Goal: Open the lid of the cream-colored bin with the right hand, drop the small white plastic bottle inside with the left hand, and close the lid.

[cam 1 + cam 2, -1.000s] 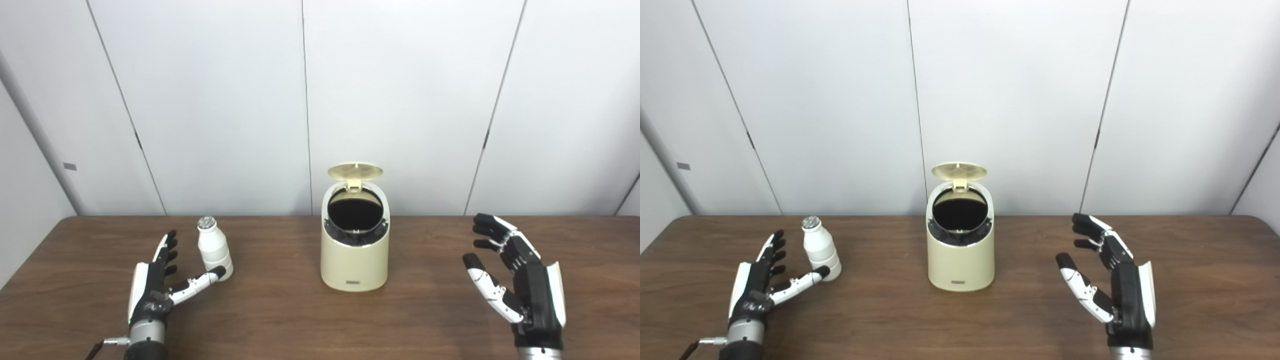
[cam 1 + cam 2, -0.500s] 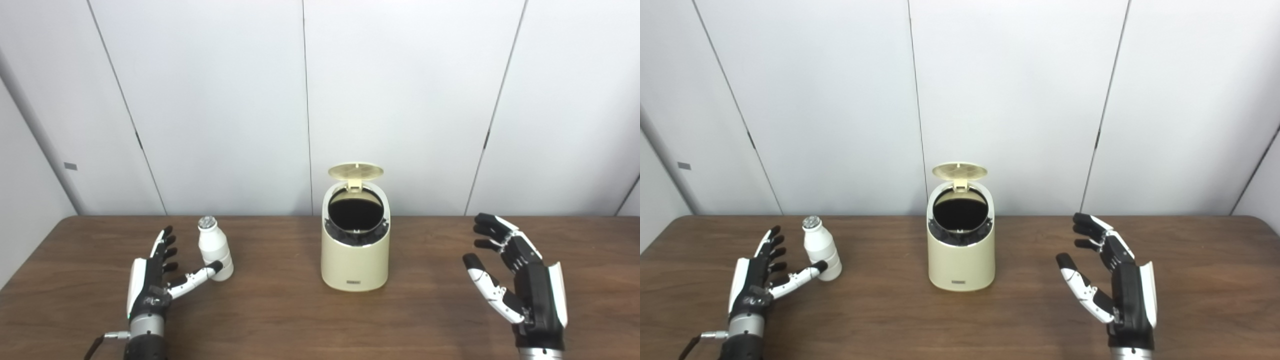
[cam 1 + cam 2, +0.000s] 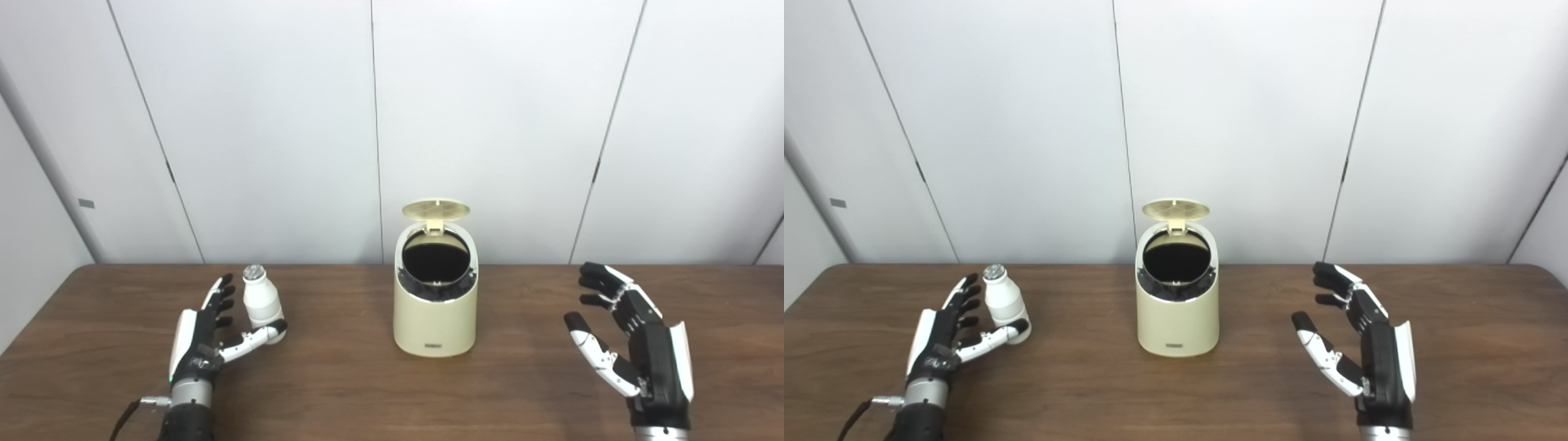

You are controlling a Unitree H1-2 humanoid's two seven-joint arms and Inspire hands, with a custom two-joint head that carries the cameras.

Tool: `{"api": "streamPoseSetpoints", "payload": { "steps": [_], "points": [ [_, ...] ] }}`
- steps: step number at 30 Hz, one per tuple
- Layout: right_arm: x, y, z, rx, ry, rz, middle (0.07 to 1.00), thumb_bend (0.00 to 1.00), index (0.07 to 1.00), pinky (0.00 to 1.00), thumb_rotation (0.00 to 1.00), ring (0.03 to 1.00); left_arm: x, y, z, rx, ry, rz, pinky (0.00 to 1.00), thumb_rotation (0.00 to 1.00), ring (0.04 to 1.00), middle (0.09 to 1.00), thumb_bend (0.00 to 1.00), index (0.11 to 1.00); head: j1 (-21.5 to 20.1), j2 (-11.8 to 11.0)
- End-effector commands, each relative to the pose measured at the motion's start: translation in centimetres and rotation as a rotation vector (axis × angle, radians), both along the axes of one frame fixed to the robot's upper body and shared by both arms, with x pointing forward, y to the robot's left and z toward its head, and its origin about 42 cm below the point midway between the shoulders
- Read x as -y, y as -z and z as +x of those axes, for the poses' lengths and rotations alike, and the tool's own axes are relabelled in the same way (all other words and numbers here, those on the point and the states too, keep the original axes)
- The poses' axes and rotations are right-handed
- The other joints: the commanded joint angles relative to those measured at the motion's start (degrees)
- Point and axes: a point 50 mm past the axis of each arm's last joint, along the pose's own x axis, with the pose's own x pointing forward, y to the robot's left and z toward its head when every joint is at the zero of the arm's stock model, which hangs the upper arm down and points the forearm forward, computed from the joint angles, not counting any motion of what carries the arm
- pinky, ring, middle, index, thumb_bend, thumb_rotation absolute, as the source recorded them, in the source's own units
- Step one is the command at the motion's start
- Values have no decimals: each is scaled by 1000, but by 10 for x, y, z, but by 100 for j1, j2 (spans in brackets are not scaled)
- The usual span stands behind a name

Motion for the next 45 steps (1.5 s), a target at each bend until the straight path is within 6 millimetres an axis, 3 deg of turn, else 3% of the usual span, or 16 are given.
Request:
{"api": "streamPoseSetpoints", "payload": {
  "steps": [1, 11, 20, 29, 32, 35, 36, 38, 45],
  "points": [
    [1, -14, 2, 75, -16, -11, 766, 250, 737, 654, 328, 749, 1, -20, 13, 69, 26, 39, 747, 313, 850, 893, 1000, 946, 3, 8],
    [2, -12, 2, 72, -18, -13, 771, 258, 740, 660, 353, 755, 5, -21, 21, 73, 23, 53, 770, 322, 859, 883, 1000, 924, -13, 11],
    [3, -11, 2, 68, -17, -10, 772, 260, 738, 663, 358, 757, 8, -20, 30, 202, -86, 28, 661, 119, 749, 741, 969, 763, -9, 7],
    [3, -10, 2, 65, -18, -15, 771, 256, 736, 662, 362, 755, 9, -23, 34, 233, -121, 4, 623, 102, 706, 694, 923, 712, -11, -3],
    [2, -11, 2, 63, -18, -10, 768, 262, 737, 663, 369, 754, 9, -24, 35, 256, -149, -29, 591, 30, 671, 663, 892, 672, -20, -3],
    [2, -11, 2, 66, -22, -8, 772, 257, 739, 669, 355, 758, 10, -24, 36, 297, -185, -66, 494, 3, 575, 586, 831, 591, -18, 0],
    [2, -10, 2, 65, -22, -9, 772, 255, 739, 670, 350, 759, 10, -23, 36, 314, -199, -71, 461, 1, 542, 535, 680, 550, -18, 0],
    [2, -9, 2, 62, -23, -6, 773, 253, 739, 672, 342, 760, 10, -23, 37, 347, -217, -65, 400, 0, 474, 484, 554, 518, -26, -2],
    [1, -8, 4, 65, -24, -11, 775, 252, 742, 674, 322, 763, 8, -29, 38, 393, -214, -19, 337, 0, 437, 471, 505, 501, -32, -29]
  ]
}}
